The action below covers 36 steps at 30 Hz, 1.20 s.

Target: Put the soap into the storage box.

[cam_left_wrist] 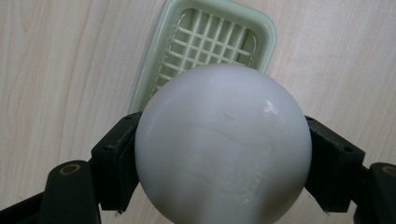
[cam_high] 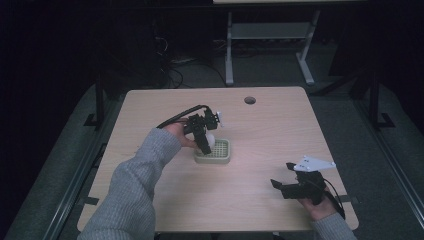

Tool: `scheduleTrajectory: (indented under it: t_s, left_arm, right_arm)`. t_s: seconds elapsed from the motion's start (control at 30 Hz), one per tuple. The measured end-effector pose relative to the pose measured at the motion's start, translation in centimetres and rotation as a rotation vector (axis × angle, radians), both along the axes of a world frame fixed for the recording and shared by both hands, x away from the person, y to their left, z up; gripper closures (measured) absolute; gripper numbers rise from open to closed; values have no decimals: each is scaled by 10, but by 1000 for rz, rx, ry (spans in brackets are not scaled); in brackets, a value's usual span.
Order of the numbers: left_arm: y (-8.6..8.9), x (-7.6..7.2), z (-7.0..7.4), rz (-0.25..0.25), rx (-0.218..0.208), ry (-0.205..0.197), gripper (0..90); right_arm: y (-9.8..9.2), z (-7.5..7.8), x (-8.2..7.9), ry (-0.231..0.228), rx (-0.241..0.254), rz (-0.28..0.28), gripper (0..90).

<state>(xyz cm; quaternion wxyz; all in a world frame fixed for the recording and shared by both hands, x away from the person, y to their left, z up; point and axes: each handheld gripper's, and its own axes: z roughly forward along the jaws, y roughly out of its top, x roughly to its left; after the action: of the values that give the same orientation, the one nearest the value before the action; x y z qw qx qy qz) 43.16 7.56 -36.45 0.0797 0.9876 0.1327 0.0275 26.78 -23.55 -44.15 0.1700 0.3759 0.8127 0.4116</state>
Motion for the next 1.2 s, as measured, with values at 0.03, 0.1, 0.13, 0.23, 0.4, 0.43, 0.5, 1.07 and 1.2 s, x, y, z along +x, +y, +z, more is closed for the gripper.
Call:
scheduleTrajectory:
  t_s: [0.03, 0.1, 0.13, 0.23, 0.4, 0.43, 0.5, 1.07, 1.2]
  left_arm:
    - [-1, 1, -1, 0, 0, 3, 230]
    - [-3, 2, -2, -3, 8, 5, 230]
    - [-4, 3, -3, -2, 13, 4, 230]
    - [-7, 5, -7, -5, 15, 11, 231]
    - [-11, 9, -15, 2, 35, 22, 231]
    - [-11, 9, -15, 2, 35, 22, 230]
    - [-12, 11, -17, 3, 37, 20, 231]
    - [-24, 18, -32, 17, 31, 31, 230]
    - [-24, 18, -35, 20, 34, 34, 230]
  right_arm:
    - [0, 0, 0, -1, -1, 0, 163]
    - [0, 0, 0, 0, 0, 0, 163]
    - [0, 0, 0, 0, 0, 0, 163]
    - [0, 0, 0, -2, -1, 2, 163]
    - [0, 0, 0, -2, -2, 4, 163]
    - [0, 0, 0, -2, -2, 4, 163]
    - [0, 0, 0, -4, -3, 5, 163]
    - [-1, 1, 0, -2, -1, 7, 164]
    - [0, 0, 0, -4, -3, 12, 164]
